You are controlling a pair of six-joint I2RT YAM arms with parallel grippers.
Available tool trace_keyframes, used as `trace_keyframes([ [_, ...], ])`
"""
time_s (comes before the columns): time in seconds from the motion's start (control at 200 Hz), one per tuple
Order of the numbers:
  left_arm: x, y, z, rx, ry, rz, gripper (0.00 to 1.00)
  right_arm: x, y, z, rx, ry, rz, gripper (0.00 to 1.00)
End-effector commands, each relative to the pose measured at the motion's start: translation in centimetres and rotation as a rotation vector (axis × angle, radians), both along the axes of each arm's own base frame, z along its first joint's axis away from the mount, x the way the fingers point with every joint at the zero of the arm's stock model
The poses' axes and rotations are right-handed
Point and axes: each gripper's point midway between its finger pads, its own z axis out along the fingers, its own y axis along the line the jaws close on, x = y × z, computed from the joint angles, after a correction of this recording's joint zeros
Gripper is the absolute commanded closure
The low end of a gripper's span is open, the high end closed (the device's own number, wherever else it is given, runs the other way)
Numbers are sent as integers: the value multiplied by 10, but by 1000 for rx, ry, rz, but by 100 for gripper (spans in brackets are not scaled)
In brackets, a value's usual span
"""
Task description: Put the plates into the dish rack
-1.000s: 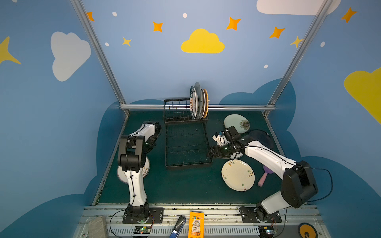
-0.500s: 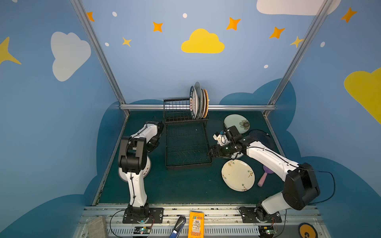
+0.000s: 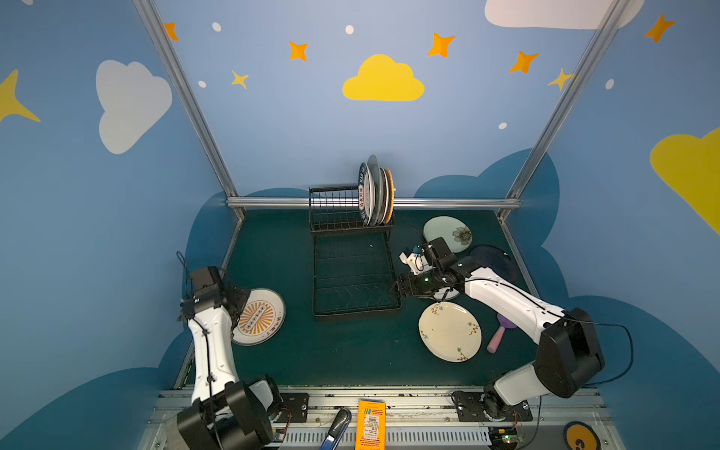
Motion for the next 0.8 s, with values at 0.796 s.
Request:
trace_keyframes([
  [0.796,-13,-7,-29,-214,-267,135,0,-10,17,1,124,2,57,12],
])
